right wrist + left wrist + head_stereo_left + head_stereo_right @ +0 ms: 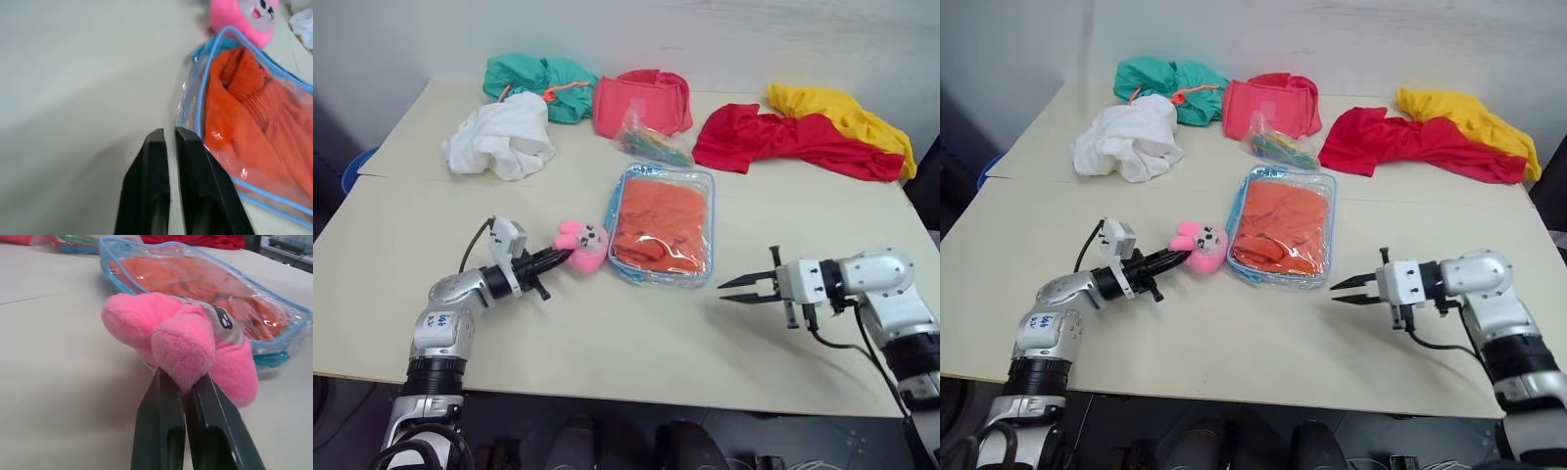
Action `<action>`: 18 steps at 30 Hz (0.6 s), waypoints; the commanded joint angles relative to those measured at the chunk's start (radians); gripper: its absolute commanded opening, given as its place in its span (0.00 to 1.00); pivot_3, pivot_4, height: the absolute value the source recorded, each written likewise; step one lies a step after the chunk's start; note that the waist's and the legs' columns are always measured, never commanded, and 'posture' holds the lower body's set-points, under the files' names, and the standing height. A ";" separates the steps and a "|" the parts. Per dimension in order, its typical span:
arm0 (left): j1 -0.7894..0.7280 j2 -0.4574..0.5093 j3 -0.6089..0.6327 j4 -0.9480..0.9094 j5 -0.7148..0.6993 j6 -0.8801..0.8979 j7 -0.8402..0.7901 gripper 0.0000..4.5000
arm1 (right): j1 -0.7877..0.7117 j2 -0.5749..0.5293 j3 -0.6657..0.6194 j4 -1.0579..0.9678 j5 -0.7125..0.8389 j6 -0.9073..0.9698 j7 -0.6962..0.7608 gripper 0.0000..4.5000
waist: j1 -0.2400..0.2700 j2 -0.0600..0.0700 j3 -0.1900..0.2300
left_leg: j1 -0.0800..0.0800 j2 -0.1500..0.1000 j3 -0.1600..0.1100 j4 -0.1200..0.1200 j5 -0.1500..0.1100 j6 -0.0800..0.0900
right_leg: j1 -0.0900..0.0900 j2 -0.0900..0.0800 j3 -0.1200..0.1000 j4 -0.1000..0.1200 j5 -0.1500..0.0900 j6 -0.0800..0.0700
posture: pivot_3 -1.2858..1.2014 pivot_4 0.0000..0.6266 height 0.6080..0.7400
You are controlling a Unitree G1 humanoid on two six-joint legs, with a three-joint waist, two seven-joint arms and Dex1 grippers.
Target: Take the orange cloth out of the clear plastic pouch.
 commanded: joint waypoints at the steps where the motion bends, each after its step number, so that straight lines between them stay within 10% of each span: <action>1: 0.039 0.006 -0.050 -0.107 -0.018 0.021 -0.047 0.00 | 0.042 0.034 -0.034 -0.242 -0.025 0.229 -0.197 0.43 | 0.000 0.000 0.000 | -0.001 0.000 -0.001 0.000 0.000 0.000 | -0.001 0.000 -0.001 0.000 0.000 0.000 | 0.52 0.24 1.00; 7: 0.088 -0.037 -0.100 -0.217 -0.055 0.092 -0.037 0.00 | 0.002 0.158 0.037 -0.379 -0.241 0.370 -0.412 0.87 | -0.001 0.000 0.000 | -0.003 0.000 -0.002 0.001 0.000 0.000 | -0.002 0.000 -0.001 0.001 0.000 0.000 | 0.52 0.24 1.00; 18: 0.109 -0.068 -0.145 -0.300 -0.073 0.154 -0.019 0.00 | -0.076 0.184 0.085 -0.216 -0.438 0.310 -0.445 0.87 | -0.003 0.000 0.000 | -0.006 -0.002 -0.003 0.001 0.000 0.000 | -0.005 0.000 -0.001 0.002 0.000 0.000 | 0.52 0.24 1.00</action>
